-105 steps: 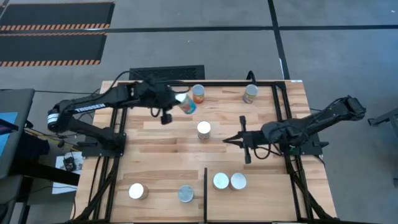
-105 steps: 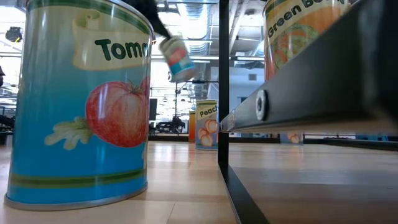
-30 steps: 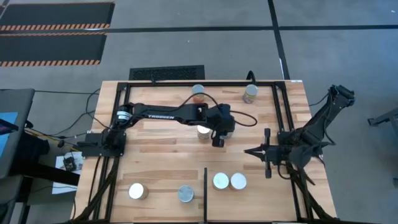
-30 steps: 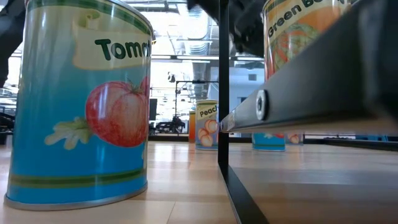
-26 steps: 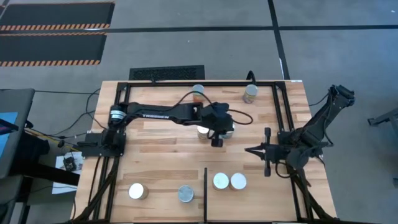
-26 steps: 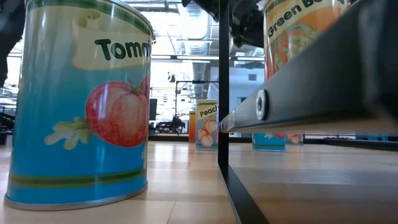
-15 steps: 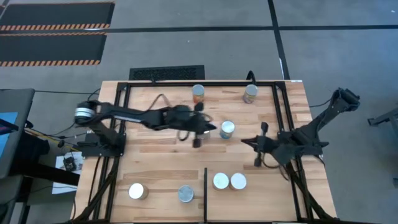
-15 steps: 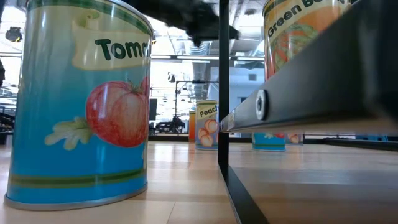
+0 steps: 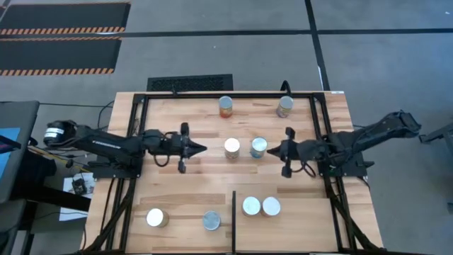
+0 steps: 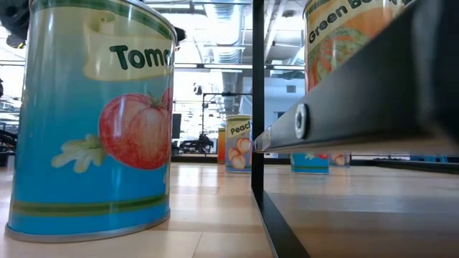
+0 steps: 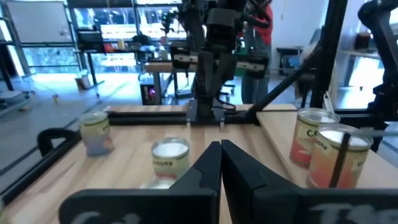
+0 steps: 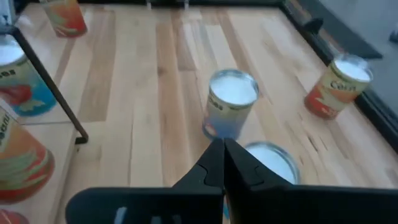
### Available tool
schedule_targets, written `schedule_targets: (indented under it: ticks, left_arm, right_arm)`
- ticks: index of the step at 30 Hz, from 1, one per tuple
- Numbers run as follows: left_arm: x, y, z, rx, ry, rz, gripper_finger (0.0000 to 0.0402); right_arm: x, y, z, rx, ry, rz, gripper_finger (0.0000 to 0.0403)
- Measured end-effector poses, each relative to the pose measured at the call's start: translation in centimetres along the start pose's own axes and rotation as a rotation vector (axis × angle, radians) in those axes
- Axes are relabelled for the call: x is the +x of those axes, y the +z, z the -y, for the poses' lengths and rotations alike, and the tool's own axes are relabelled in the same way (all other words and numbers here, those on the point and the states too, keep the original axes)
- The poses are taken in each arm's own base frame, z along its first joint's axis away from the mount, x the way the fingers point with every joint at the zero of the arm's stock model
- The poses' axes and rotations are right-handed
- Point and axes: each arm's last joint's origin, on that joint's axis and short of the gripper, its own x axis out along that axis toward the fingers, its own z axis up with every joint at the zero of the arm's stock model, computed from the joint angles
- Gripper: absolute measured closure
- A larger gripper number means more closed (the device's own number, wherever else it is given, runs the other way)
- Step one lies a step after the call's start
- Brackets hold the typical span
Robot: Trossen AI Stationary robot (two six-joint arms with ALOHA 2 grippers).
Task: Pick and place cans onto a shelf
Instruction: Put the top canned tomatoes on the shelf
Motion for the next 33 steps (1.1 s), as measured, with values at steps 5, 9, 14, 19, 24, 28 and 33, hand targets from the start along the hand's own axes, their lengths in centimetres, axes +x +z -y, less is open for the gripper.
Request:
schedule_targets:
  ticks: [5, 9, 14, 19, 24, 28, 33]
  left_arm:
    - [-2.0, -1.3, -0.1, 0.000, 0.056, 0.003, 0.0401]
    - [-2.6, -2.0, -0.3, 0.009, 0.104, -0.011, 0.0401]
    - [-2.6, -2.0, -0.4, 0.017, 0.108, -0.011, 0.0401]
    - [-2.6, -2.0, -0.4, 0.035, 0.084, -0.010, 0.0401]
    - [-2.6, -2.0, -0.4, 0.035, 0.082, -0.015, 0.0401]
    - [-2.6, -2.1, -0.4, 0.042, 0.082, -0.016, 0.0401]
    - [-2.6, -2.3, -0.4, 0.041, 0.083, -0.040, 0.0401]
  right_arm:
    - [-0.5, 1.2, 1.5, 0.021, -0.029, -0.066, 0.0372]
    - [-0.2, 1.7, 1.8, 0.024, -0.038, -0.097, 0.0340]
    - [1.1, 1.8, 1.2, -0.056, -0.034, -0.239, 0.0284]
    - [3.4, 2.2, 0.4, -0.179, -0.025, -0.417, 0.0235]
    - [5.8, 2.8, -0.4, -0.310, 0.064, -0.576, 0.0217]
    - [7.9, 3.2, -0.2, -0.403, 0.067, -0.663, 0.0223]
    - [10.3, 2.9, 1.0, -0.421, 0.043, -0.762, 0.0241]
